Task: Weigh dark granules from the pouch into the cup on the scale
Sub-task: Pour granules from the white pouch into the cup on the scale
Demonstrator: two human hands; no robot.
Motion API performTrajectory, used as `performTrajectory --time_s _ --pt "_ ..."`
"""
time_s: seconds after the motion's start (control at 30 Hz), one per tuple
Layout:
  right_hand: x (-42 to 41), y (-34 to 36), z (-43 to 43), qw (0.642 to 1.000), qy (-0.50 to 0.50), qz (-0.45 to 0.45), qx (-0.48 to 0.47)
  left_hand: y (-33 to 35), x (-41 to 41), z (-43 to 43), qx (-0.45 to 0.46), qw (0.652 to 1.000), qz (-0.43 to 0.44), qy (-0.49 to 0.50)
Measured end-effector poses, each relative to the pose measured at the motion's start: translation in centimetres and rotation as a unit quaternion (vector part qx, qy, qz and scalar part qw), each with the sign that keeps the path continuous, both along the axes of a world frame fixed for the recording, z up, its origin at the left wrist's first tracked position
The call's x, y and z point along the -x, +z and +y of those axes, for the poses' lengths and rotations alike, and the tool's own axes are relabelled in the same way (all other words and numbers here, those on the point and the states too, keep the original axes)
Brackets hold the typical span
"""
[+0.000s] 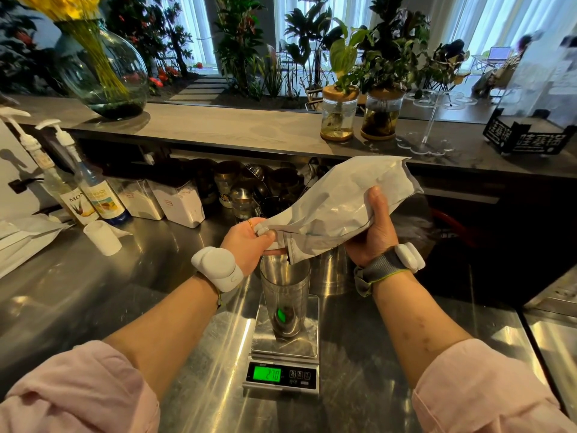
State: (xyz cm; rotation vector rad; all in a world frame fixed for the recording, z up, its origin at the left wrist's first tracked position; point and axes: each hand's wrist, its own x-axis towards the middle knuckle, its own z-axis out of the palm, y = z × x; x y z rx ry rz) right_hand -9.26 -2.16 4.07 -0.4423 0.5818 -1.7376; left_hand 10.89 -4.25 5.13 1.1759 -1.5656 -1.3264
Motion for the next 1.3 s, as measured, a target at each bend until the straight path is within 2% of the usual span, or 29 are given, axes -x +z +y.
performTrajectory --time_s 0.13,0.43,0.63,1.3 --pt "0.08 0.02 0.06 1.0 0.006 -0.003 0.005 -0.34 -0.14 -0.13 0.023 0.999 -0.026 0.003" --pt "-0.18 0.19 0.02 1.0 -0.005 0.01 0.005 -0.19 0.01 -0.19 -0.015 1.0 0.007 0.0" --pt "-0.13 0.33 -0.02 1.0 -0.012 0.02 -0.006 -0.3 -0.31 -0.18 0.014 0.998 -0.064 0.009" --pt "0.1 0.09 -0.21 1.0 -0.012 0.017 0.016 -0.39 -0.21 -0.13 0.011 0.998 -0.058 0.02"
